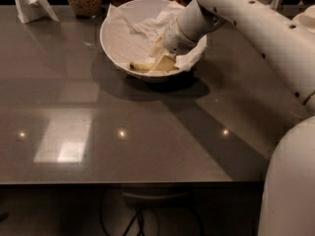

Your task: Pick banana from white bowl

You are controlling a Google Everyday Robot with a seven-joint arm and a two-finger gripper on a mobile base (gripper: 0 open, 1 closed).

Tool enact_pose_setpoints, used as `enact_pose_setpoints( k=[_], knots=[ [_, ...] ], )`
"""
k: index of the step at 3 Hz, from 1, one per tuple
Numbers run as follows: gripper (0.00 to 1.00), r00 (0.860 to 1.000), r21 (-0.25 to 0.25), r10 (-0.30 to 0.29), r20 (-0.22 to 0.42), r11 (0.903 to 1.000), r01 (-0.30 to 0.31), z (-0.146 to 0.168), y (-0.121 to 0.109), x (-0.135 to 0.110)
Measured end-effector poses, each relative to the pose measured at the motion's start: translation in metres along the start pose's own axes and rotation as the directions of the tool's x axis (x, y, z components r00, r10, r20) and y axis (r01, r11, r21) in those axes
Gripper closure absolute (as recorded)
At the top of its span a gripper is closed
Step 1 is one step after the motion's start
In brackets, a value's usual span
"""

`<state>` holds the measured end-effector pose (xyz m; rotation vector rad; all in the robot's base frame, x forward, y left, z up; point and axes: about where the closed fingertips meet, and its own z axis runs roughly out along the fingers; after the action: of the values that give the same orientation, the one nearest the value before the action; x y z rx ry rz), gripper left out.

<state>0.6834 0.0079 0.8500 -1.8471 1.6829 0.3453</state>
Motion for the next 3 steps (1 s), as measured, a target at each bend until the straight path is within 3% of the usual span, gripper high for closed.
enact_pose_setpoints(
  k=[3],
  knots=[
    [0.56, 0.999, -0.012, 0.035, -0.035, 0.9993, -0.035, 0.012, -0.009, 0.02]
  ],
)
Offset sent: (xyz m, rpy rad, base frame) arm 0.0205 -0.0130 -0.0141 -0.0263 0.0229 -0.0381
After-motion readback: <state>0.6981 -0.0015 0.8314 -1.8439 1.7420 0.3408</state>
